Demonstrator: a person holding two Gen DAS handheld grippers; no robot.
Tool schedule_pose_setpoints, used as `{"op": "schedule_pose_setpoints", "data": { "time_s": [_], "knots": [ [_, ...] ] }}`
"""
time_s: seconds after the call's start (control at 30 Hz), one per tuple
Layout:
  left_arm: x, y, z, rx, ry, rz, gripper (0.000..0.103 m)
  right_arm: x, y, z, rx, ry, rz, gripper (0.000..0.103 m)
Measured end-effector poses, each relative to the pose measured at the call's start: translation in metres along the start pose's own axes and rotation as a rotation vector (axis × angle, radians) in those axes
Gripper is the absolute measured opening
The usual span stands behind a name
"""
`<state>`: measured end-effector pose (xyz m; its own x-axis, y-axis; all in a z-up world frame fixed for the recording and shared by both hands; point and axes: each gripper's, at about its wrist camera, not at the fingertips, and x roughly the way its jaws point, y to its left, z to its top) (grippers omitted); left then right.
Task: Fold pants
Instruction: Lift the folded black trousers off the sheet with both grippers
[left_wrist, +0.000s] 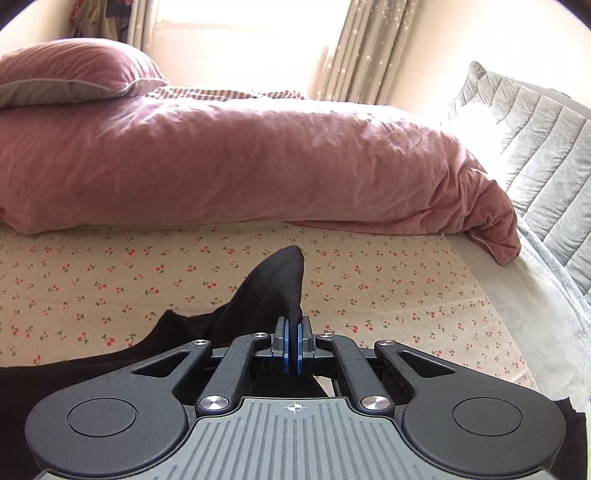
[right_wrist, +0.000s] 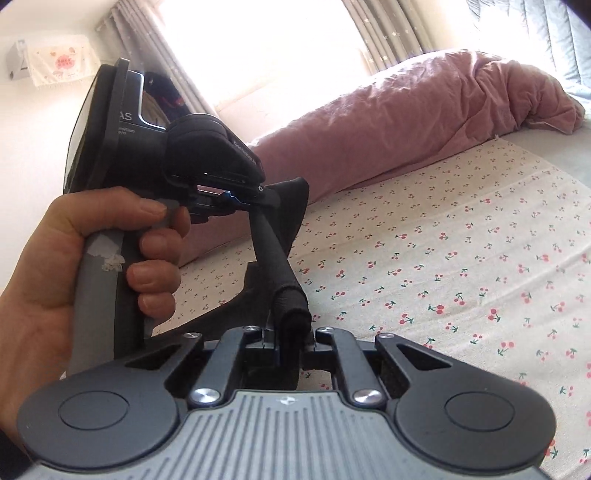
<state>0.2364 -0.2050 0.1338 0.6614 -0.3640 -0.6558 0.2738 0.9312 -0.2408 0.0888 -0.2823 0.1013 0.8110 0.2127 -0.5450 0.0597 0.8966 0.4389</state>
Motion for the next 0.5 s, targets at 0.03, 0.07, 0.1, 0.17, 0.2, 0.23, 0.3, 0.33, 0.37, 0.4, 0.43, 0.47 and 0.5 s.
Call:
{"op": "schedule_pose_setpoints", "data": {
  "time_s": [0.03, 0.07, 0.1, 0.17, 0.2, 0.23, 0.3, 0.33, 0.37, 0.4, 0.43, 0.47, 0.5],
  "knots": [
    [-0.003, 0.011, 0.0, -0.029, 0.002, -0.004, 0.003, -0.003, 0.005, -0.003, -0.032, -0.002, 0.006, 0.005],
    [-0.007, 0.021, -0.001, -0.046, 0.001, -0.011, 0.003, -0.002, 0.011, -0.004, -0.065, -0.006, 0.011, 0.005],
    [-0.013, 0.031, -0.001, -0.062, -0.007, -0.017, 0.003, -0.002, 0.017, -0.005, -0.095, -0.009, 0.013, 0.005],
    [-0.024, 0.046, -0.002, -0.073, -0.022, -0.024, 0.003, -0.002, 0.032, -0.009, -0.16, -0.021, 0.019, 0.005],
    [-0.03, 0.052, -0.002, -0.071, -0.03, -0.019, 0.003, -0.002, 0.038, -0.011, -0.181, -0.026, 0.027, 0.005],
    [-0.036, 0.058, -0.002, -0.072, -0.035, -0.012, 0.003, -0.005, 0.045, -0.015, -0.207, -0.03, 0.04, 0.005],
    [-0.046, 0.07, -0.002, -0.08, -0.046, 0.0, 0.003, -0.004, 0.06, -0.021, -0.248, -0.036, 0.061, 0.005],
    [-0.051, 0.075, -0.002, -0.08, -0.052, 0.006, 0.003, -0.002, 0.067, -0.023, -0.268, -0.04, 0.071, 0.005],
    [-0.057, 0.08, -0.002, -0.077, -0.059, 0.014, 0.003, -0.001, 0.073, -0.026, -0.286, -0.044, 0.079, 0.005],
    [-0.063, 0.085, -0.002, -0.072, -0.065, 0.022, 0.003, -0.001, 0.079, -0.028, -0.303, -0.049, 0.088, 0.005],
    [-0.067, 0.09, -0.002, -0.072, -0.067, 0.027, 0.003, -0.001, 0.085, -0.031, -0.324, -0.054, 0.098, 0.005],
    [-0.071, 0.096, -0.002, -0.076, -0.069, 0.03, 0.003, 0.002, 0.089, -0.032, -0.342, -0.058, 0.105, 0.005],
    [-0.075, 0.101, -0.001, -0.078, -0.071, 0.032, 0.003, 0.003, 0.094, -0.034, -0.361, -0.064, 0.112, 0.005]
  ]
}}
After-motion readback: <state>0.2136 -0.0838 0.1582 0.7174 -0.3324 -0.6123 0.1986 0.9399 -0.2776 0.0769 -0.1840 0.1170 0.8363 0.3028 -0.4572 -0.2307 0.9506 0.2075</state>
